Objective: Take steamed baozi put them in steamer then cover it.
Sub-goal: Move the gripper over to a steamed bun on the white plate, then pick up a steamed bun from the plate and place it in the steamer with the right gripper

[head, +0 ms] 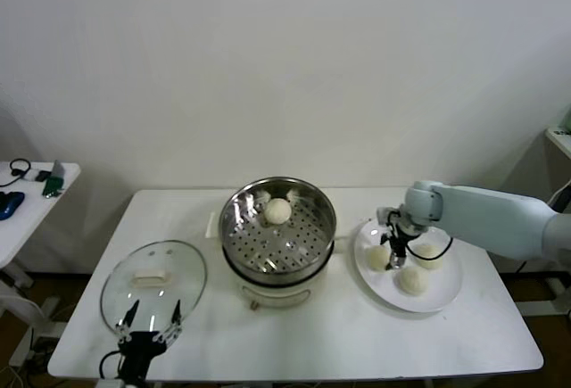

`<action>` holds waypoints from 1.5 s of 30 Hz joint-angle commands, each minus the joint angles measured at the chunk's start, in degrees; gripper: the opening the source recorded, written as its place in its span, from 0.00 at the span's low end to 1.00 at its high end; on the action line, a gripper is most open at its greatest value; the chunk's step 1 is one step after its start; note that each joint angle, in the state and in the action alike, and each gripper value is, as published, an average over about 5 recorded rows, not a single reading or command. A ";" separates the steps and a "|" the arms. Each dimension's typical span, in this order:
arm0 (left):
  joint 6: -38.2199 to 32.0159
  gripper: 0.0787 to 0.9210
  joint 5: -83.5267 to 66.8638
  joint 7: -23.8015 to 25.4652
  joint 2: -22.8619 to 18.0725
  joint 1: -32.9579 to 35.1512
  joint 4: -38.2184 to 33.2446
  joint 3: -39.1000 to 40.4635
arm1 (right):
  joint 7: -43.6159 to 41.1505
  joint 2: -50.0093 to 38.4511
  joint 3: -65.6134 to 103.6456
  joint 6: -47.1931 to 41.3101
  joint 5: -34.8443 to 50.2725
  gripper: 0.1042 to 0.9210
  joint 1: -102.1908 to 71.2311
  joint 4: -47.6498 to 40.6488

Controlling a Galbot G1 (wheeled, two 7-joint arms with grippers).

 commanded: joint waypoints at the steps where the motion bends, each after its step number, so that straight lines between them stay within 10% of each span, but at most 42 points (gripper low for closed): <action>1: 0.00 0.88 -0.07 -0.05 -0.02 -0.03 -0.11 -0.04 | -0.45 0.36 1.65 -0.16 1.44 0.59 -0.85 -1.24; 19: -0.17 0.88 0.21 -0.04 0.27 0.01 -0.83 0.21 | -11.81 -0.30 -15.65 3.24 19.53 0.53 48.54 17.55; 29: -0.09 0.88 0.22 0.01 0.32 -0.38 -1.24 0.71 | -3.15 14.98 -4.18 -3.76 26.90 0.53 42.62 24.88; 45: -0.17 0.88 0.02 0.02 0.50 -0.82 -0.82 0.11 | 5.90 35.22 -4.34 -9.00 20.11 0.53 19.53 5.34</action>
